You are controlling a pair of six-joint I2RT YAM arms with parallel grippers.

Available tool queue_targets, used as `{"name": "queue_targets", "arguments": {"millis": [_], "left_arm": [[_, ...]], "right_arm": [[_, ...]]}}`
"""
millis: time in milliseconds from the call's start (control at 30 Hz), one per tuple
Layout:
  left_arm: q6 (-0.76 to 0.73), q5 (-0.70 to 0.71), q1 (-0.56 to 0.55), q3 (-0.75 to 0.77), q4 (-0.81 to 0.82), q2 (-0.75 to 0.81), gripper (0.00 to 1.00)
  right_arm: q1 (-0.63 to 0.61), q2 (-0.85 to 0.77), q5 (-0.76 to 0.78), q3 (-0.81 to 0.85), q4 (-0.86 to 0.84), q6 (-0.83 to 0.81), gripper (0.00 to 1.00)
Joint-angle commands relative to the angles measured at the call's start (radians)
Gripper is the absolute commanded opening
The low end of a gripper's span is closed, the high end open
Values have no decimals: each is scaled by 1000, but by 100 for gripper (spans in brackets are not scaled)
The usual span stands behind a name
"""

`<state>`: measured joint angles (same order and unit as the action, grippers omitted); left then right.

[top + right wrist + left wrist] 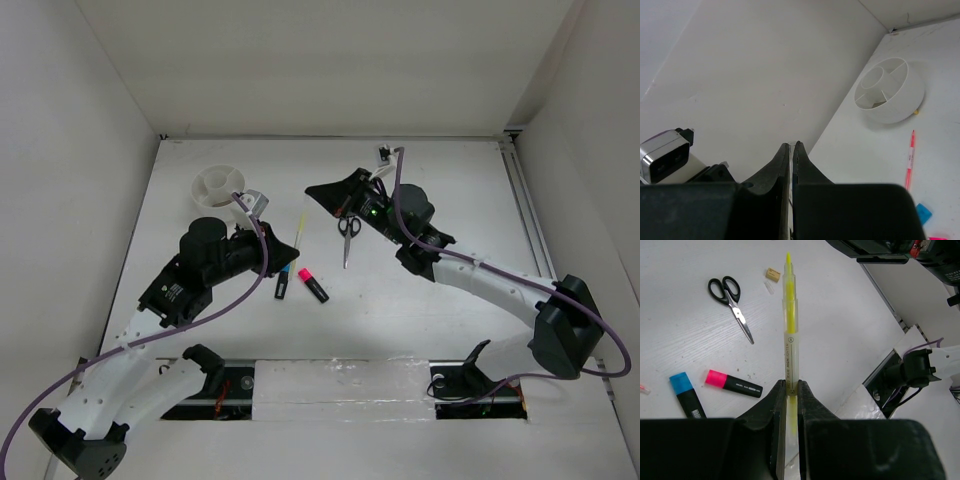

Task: Sort the stationery into containers
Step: Close the pen cap on the pen.

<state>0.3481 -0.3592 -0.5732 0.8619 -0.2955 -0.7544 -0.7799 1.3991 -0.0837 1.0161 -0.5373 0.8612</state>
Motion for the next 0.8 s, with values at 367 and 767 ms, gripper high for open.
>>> {"name": "queue_targets", "arguments": {"millis": [367, 767], "left_arm": [[-12, 19, 4, 8, 42, 4, 0], [-3, 19, 4, 8, 42, 4, 0]], "right_arm": [[-7, -26, -44, -11, -84, 21, 0], [-7, -26, -31, -11, -93, 30, 0]]}}
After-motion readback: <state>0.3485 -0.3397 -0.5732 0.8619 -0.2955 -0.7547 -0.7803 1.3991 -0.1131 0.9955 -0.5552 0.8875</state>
